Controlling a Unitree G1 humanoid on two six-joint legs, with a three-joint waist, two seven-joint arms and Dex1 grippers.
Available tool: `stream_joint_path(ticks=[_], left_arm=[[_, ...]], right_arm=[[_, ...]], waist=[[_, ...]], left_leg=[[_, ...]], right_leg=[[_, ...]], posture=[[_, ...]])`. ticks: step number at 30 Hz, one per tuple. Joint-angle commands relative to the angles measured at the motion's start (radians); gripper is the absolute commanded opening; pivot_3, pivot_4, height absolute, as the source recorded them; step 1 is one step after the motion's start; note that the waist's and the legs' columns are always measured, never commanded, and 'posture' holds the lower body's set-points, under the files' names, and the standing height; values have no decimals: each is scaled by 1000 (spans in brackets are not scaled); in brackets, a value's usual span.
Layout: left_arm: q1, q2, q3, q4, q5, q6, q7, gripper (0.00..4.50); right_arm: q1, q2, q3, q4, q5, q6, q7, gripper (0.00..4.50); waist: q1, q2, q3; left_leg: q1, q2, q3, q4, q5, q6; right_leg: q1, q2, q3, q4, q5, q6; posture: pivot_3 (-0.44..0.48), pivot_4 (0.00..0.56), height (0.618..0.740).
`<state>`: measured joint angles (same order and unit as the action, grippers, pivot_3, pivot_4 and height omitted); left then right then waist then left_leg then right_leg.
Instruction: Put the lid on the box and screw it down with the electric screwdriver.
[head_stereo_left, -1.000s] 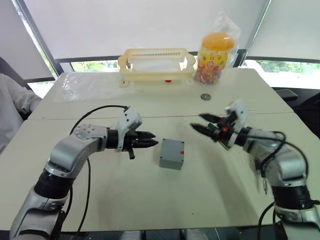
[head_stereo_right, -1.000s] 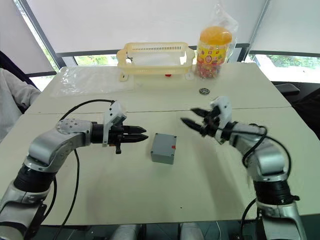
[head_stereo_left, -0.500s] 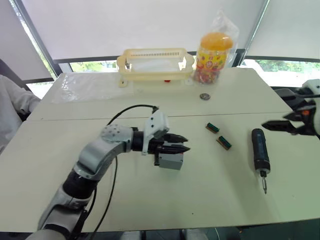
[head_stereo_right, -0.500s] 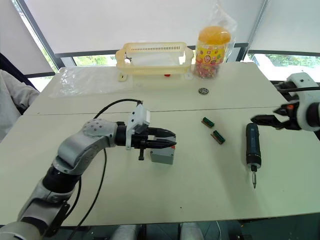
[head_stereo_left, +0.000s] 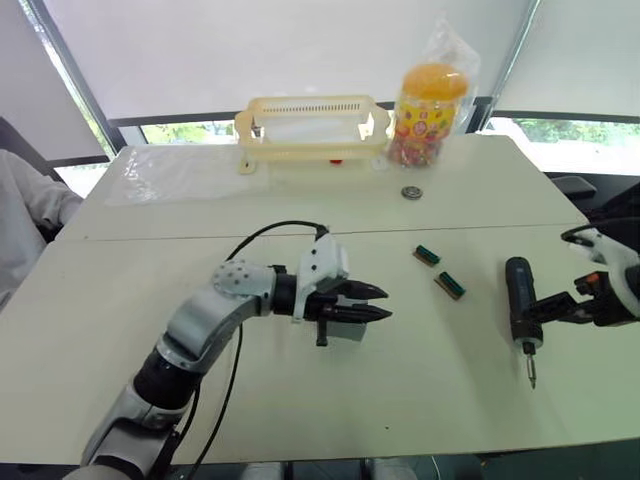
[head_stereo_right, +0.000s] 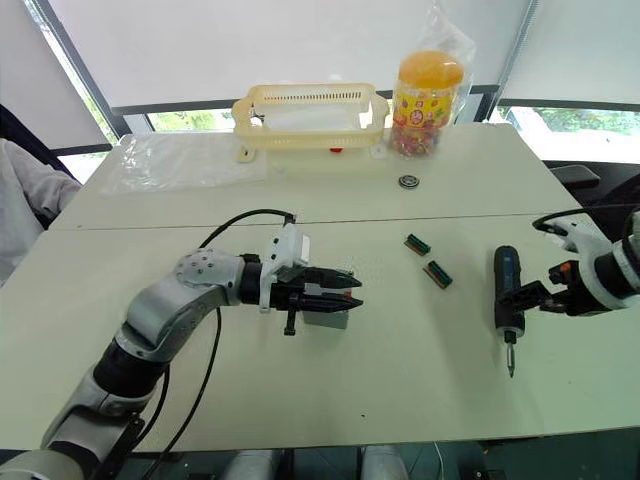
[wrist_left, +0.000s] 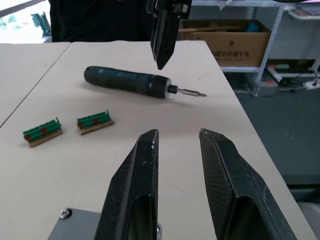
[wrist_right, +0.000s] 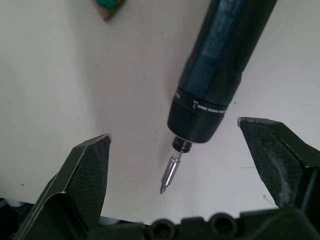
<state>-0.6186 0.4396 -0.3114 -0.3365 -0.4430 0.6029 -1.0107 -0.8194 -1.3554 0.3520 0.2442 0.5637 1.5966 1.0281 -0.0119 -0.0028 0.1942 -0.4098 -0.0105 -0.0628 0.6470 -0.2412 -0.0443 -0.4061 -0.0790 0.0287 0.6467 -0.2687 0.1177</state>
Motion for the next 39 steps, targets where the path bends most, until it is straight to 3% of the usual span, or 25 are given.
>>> stream_joint_path(ticks=[1,7,18,21,24,29,33,39], left_arm=[[-1,33,-14,-59,3,11,-13,1245],[-13,107,-45,-99,23,34,-37,1245],[-20,95,-42,-66,38,27,-19,1245],[-19,94,-40,-63,39,27,-17,1245],[-14,93,-37,-65,38,33,-9,1245],[0,105,-34,-67,39,40,-1,1245],[9,129,-12,-51,37,43,-2,1245],[-16,166,94,63,-9,55,-28,1245]], right_arm=[[-12,10,3,31,-28,-18,-2,4468],[14,34,23,60,-60,-40,-9,4468],[-5,169,29,154,-133,-84,-62,4468],[10,179,49,149,-155,-111,-58,3603],[-1,217,54,189,-197,-151,-77,2070],[8,237,53,204,-217,-161,-66,1989],[5,242,-77,215,-208,-201,-99,1989],[-34,293,-547,147,-155,-184,-281,1989]], waist=[[-1,0,0],[-2,0,0],[-2,0,0],[-2,0,0],[-7,-4,-2],[-8,-9,-5],[-9,-10,-5],[-4,0,-2]], left_leg=[[0,0,0,0,0,0],[0,0,0,0,0,0],[0,0,0,0,0,0],[0,0,0,0,0,0],[1,0,0,0,0,0],[3,0,0,2,0,0],[4,0,0,3,0,0],[0,0,0,1,0,0]], right_leg=[[0,0,0,0,0,0],[0,0,0,0,0,0],[0,0,0,1,0,0],[0,0,0,1,0,0],[1,1,0,1,0,0],[4,1,0,0,0,0],[7,1,0,-1,0,0],[-1,1,2,4,0,0]], posture=[[0,150,740],[0,150,740],[0,150,740],[0,150,740],[0,150,740],[0,150,740],[0,150,740],[0,150,740]])
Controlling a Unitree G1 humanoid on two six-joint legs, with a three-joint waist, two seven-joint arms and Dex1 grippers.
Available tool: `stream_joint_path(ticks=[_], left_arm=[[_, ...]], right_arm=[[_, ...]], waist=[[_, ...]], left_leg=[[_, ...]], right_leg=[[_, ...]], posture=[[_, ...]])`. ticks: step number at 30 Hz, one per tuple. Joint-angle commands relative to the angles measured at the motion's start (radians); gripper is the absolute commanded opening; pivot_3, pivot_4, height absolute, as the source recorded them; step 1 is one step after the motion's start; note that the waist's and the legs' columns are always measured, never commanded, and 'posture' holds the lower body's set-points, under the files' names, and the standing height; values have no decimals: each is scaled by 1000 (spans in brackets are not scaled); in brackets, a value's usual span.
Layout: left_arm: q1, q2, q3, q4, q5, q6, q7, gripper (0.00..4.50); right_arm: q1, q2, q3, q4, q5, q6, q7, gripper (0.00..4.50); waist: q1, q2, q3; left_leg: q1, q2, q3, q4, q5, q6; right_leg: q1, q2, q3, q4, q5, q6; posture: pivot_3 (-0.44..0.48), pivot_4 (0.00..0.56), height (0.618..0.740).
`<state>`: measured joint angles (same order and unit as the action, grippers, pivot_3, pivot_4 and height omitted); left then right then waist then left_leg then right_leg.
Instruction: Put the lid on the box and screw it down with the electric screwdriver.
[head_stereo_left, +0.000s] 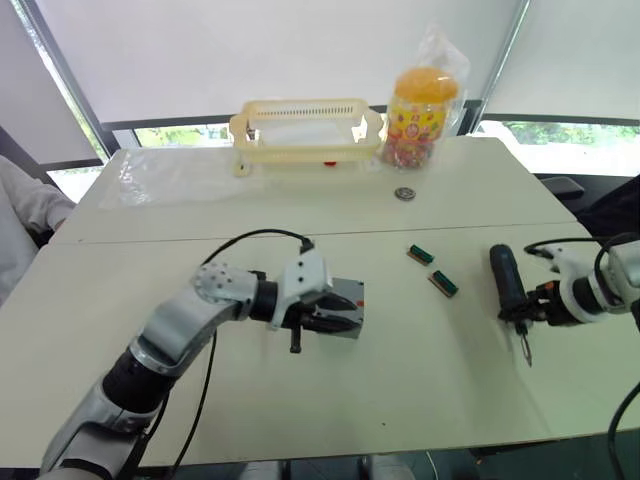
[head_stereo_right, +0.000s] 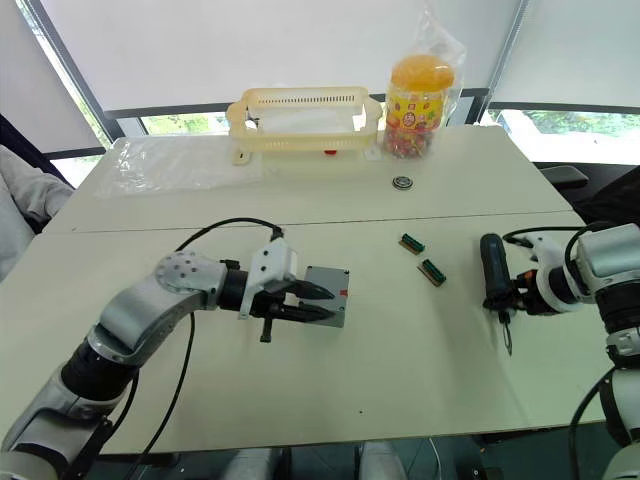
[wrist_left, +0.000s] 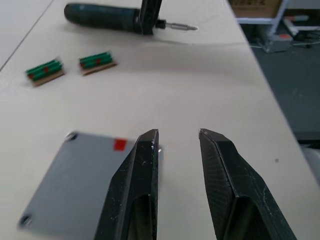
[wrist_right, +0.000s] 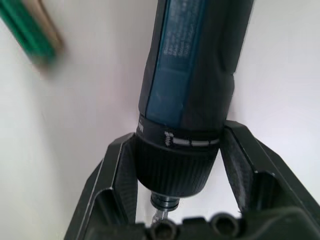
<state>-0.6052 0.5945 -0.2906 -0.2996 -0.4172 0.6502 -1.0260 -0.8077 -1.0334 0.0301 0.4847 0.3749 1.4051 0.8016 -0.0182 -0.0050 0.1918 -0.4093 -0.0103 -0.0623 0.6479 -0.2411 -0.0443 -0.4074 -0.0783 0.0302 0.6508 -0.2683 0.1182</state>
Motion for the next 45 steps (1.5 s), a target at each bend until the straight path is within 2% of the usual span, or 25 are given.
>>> stream_joint_path(ticks=[1,5,7,9,11,13,17,20,26,33,45], left_arm=[[-41,14,91,45,-51,19,-20,1245],[-75,27,116,112,-69,35,-57,1245],[-99,19,107,168,-48,16,-63,1245],[-123,2,91,211,-33,4,-74,1245],[-139,-9,77,244,-19,-14,-90,1245],[-158,-39,58,259,-5,-20,-85,1245],[-163,-74,33,276,34,-46,-73,1245],[-148,-91,13,280,70,-68,-55,1245],[-121,-115,-39,315,158,-133,-26,1245],[-70,-139,-74,348,204,-119,-10,1245],[-35,-159,-107,401,262,-201,-16,1245]], right_arm=[[-8,-28,-305,-165,53,12,-63,1989],[116,65,-594,-468,116,-45,-117,1989],[138,176,-697,-627,150,-135,-169,1989],[137,350,-750,-794,191,-255,-253,1989],[151,487,-728,-904,206,-327,-325,1989],[223,628,-612,-994,167,-460,-376,1989],[314,795,-450,-1031,117,-639,-440,1989],[379,822,-315,-1046,66,-755,-419,1989],[430,810,-203,-1029,30,-869,-409,1989],[492,786,-128,-1024,-9,-948,-394,1989],[534,785,-37,-933,-114,-1095,-406,1989]], waist=[[6,4,1],[10,4,1],[5,3,1],[-4,3,1],[-6,4,1],[-3,4,0],[0,4,0],[4,4,0],[1,4,0],[1,4,0],[4,1,-2]], left_leg=[[-1,0,0,-1,0,0],[-3,0,-4,-3,0,0],[-2,0,-3,-2,-1,1],[-1,0,0,-1,-1,1],[0,0,0,-1,0,1],[1,0,-2,-1,0,1],[0,1,-2,-1,0,1],[0,-1,-2,-1,0,0],[0,0,-2,-1,0,0],[1,0,-3,-1,0,0],[3,0,-3,-1,0,0]], right_leg=[[-2,0,0,1,0,0],[-2,1,-3,0,-1,1],[0,1,-2,-2,-1,1],[0,0,-1,-1,-1,2],[0,0,0,0,-1,2],[1,1,-1,2,-1,1],[0,2,0,3,-1,1],[0,1,0,3,-1,1],[0,1,0,3,-1,1],[0,1,0,3,-1,1],[3,1,-1,3,-1,1]], posture=[[0,150,740],[0,150,740],[0,150,740],[0,150,740],[0,150,740],[0,150,740],[0,150,740],[0,150,740],[0,150,740],[0,150,740],[0,150,740]])
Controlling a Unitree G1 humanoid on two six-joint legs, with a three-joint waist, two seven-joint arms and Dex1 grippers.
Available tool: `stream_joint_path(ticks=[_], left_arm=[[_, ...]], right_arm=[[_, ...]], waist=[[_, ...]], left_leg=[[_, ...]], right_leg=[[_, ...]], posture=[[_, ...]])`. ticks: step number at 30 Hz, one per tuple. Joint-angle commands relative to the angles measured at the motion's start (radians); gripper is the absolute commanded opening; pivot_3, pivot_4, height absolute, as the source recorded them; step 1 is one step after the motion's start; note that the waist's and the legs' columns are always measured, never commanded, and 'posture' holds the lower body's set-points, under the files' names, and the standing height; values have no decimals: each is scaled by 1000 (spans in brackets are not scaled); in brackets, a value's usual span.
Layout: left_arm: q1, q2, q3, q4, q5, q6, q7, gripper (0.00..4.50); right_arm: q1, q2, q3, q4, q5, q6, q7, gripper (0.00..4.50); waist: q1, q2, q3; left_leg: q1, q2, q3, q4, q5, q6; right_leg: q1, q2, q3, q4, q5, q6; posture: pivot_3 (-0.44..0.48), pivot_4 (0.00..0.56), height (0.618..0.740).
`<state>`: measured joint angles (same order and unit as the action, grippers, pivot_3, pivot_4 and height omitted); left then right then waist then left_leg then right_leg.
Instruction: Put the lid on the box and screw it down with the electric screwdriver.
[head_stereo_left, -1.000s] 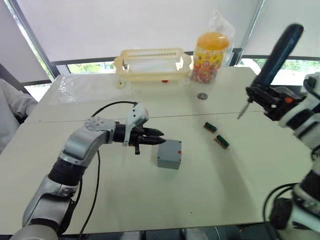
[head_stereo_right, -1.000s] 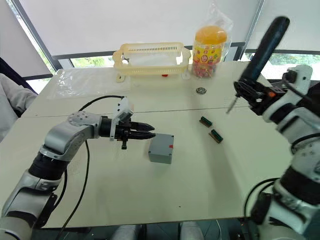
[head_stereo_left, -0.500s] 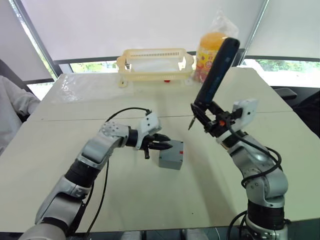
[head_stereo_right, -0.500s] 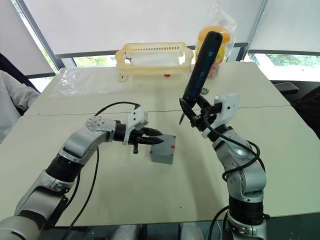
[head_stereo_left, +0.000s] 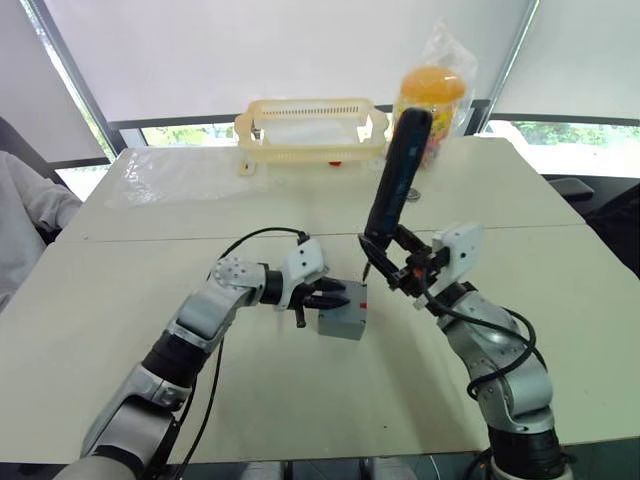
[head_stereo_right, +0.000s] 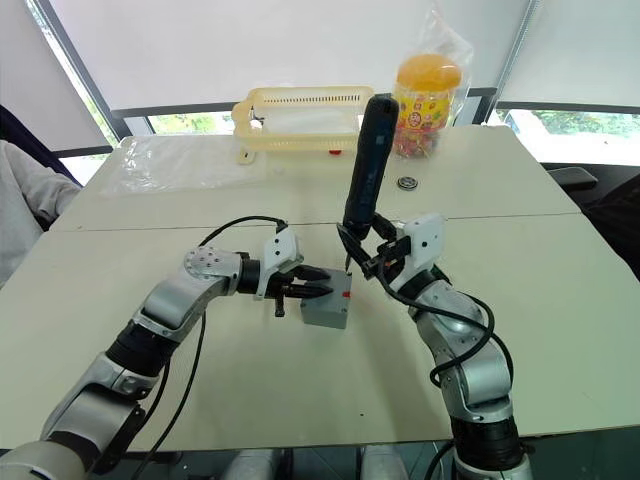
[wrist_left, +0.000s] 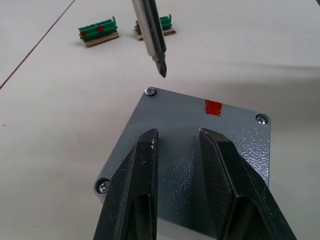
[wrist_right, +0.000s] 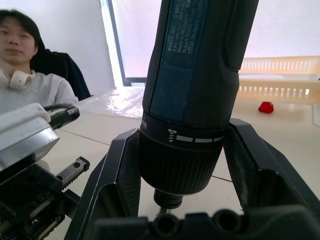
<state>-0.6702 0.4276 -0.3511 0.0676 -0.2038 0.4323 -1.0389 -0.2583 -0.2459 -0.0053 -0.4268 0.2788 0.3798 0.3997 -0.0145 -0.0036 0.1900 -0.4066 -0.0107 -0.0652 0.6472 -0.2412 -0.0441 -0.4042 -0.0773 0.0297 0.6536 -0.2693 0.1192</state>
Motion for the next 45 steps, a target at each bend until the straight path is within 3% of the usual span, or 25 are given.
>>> stream_joint_path(ticks=[1,22,32,39,45], left_arm=[[30,8,-46,34,49,16,-2,1245],[31,9,-38,26,44,22,-1,1245],[43,14,-42,20,50,20,5,1245],[45,12,-38,15,53,26,6,1245],[42,7,-37,18,54,30,9,1245]], right_arm=[[-16,-2,1,-15,-24,-79,-5,1989],[-9,10,20,70,-59,-158,-9,1989],[39,-17,89,107,-121,-194,20,1989],[45,-54,107,158,-188,-208,17,1989],[41,-62,114,184,-203,-214,18,1989]], waist=[[0,0,0],[0,0,0],[-2,-1,-5],[-2,-3,-8],[1,-6,-15]], left_leg=[[0,0,0,0,0,0],[0,0,0,0,0,0],[1,0,0,0,0,0],[15,0,0,-5,-1,1],[15,1,-1,-5,-1,1]], right_leg=[[0,0,0,0,0,0],[0,0,0,0,0,0],[1,0,0,0,0,0],[16,0,-1,-6,-1,-1],[16,0,-1,-6,-1,-1]], posture=[[0,150,740],[0,150,740],[0,150,740],[0,150,740],[0,150,740]])
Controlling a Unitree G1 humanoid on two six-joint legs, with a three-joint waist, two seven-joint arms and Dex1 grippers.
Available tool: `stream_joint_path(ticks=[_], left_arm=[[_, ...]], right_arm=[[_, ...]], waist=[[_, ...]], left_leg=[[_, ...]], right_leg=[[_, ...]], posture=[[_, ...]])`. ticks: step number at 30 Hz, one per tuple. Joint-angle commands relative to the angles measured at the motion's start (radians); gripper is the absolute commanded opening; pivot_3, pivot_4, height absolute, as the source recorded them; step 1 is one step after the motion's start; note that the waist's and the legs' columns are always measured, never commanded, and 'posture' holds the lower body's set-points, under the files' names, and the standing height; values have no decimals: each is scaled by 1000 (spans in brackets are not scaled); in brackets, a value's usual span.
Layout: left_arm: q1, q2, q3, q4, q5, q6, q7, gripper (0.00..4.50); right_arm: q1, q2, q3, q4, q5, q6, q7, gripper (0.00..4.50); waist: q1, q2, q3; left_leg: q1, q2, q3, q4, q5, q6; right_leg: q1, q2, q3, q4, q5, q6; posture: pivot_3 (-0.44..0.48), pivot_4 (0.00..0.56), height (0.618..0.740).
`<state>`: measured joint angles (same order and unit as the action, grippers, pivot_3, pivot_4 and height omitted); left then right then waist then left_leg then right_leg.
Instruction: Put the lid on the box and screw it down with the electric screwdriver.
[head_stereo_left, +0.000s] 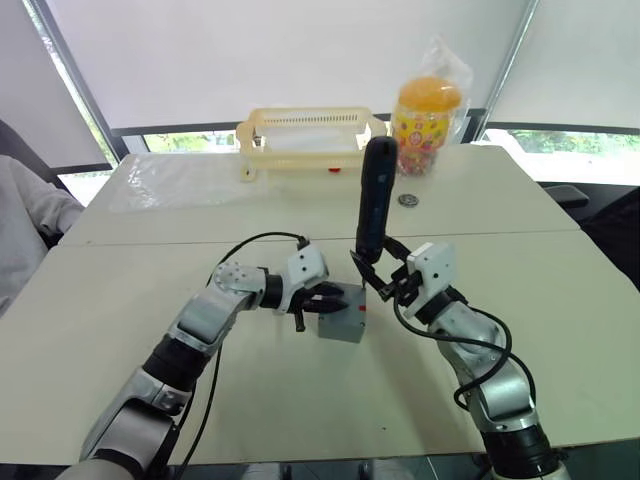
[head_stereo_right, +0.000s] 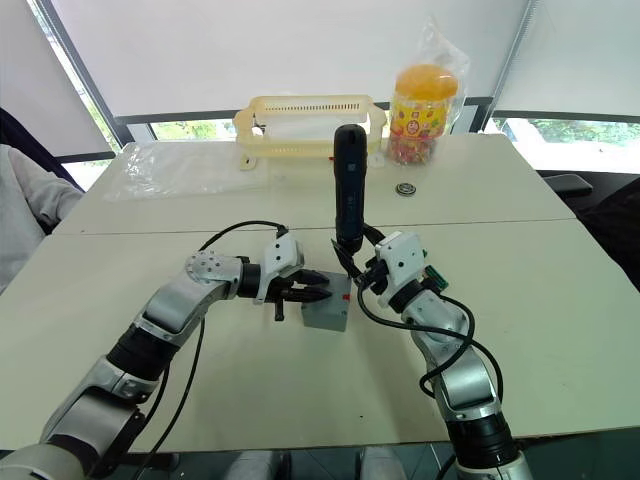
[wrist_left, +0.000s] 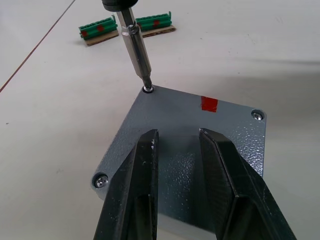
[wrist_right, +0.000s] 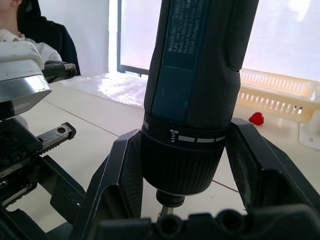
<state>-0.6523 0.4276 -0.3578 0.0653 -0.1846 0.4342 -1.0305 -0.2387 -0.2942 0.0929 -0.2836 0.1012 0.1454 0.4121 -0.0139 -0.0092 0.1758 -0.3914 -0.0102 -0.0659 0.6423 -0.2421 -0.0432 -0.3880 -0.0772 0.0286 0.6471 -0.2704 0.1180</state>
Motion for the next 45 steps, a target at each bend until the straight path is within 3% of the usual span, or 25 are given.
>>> stream_joint_path(ticks=[1,18,45], left_arm=[[23,6,-30,21,34,28,1,1245],[26,2,-27,22,33,31,8,1245],[23,3,-24,26,35,30,11,1245]], right_arm=[[23,-13,20,43,-29,17,6,1989],[56,36,46,77,-18,15,-1,1989],[87,24,65,143,-44,-43,22,1989]], waist=[[0,-1,-1],[0,-5,-7],[-1,-8,-18]], left_leg=[[0,0,0,0,0,0],[0,0,-1,0,0,0],[4,1,0,-10,0,0]], right_leg=[[0,0,0,0,0,0],[0,0,0,0,-2,-3],[1,0,-1,-7,-3,-6]], posture=[[0,150,740],[0,150,740],[0,150,740]])
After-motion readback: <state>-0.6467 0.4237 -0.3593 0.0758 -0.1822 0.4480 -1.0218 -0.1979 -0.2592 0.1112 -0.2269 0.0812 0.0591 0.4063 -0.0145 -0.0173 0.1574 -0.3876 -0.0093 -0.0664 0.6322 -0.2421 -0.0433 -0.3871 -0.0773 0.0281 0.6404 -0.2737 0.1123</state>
